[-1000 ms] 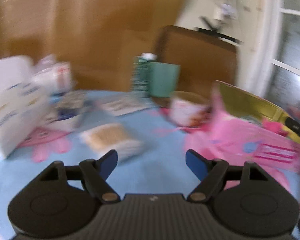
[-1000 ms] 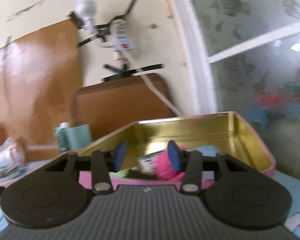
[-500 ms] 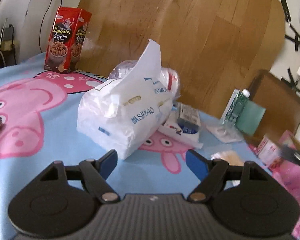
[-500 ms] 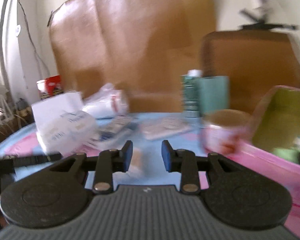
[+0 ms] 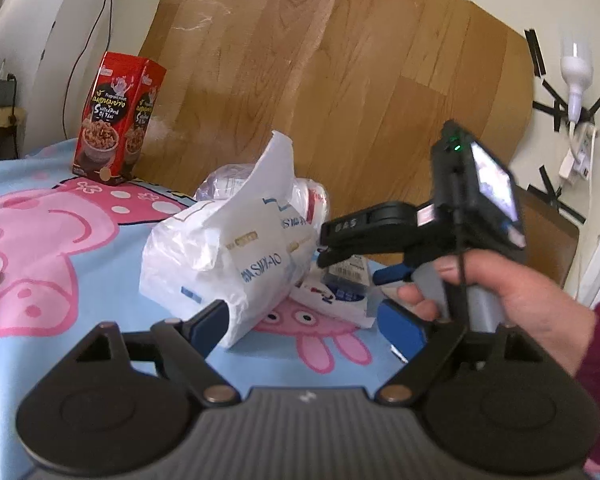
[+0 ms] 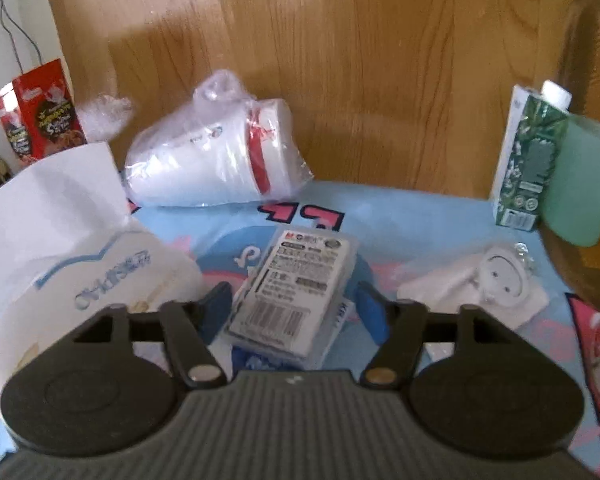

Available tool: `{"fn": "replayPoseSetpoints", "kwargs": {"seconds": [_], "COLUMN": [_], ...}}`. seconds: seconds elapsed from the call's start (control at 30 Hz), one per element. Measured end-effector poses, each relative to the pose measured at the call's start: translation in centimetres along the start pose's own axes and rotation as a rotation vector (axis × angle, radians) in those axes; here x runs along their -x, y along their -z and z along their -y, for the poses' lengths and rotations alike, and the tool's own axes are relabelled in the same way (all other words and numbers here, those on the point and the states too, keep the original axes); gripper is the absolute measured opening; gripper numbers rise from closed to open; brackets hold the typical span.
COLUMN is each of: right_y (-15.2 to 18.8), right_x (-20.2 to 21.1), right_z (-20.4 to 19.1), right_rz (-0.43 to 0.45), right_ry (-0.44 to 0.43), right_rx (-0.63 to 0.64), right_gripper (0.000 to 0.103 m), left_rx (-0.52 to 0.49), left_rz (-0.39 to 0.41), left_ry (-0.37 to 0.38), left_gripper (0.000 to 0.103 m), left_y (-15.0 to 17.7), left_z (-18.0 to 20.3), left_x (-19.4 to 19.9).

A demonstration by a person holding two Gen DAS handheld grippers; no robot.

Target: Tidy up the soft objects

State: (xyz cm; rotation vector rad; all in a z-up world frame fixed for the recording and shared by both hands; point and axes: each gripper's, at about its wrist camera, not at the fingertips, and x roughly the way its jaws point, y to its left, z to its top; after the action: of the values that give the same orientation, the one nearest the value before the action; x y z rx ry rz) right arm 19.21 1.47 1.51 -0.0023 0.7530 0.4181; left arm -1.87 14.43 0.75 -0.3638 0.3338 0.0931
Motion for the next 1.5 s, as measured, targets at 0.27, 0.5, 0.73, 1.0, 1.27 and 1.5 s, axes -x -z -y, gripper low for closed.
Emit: {"fn": "replayPoseSetpoints", "kwargs": {"seconds": [0.27,0.5,0.73,1.0,1.27,1.5], "right_y": [1.2,5.6,11.1,13.5,15.5,16.2], "right_x": [2.8,8.9,12.7,14.0,14.2,15.0], "right_z": [0.8,2.7,3.1,3.3,2.2,5.0], "right_rz": [0.058,0.056,0.011,0.096,0.100,0.084], "right_ry": [-0.018,-0.197,-0.326,-0.293,-0.279,-0.421], "right_rx": [0.074,0.110,0.181,0.138,0.251,0.039], "right_gripper": [0.059,0.020,0.023,0.060,0.058,0.058], "left_rx": [0.036,0.210,0.294,0.175,0.161,0.158], "left_rz": [0.013,-0.038,-0.127,-0.152,-0.230,-0.389], "left_ry": [0.011,0.050,0.030,0.004,0.040,0.172], "left_gripper": [0.086,0.088,0.088,0.088,0.082,0.057], "left_y": [0.0,-0.3,-0.3,0.0,0.9,1.9], "left_z": [-0.5,-3.5,-4.9,-2.8,-1.6,1.2], "left_x": [0.3,-0.5,-1.9,-2.2,0.1,1.2]}}
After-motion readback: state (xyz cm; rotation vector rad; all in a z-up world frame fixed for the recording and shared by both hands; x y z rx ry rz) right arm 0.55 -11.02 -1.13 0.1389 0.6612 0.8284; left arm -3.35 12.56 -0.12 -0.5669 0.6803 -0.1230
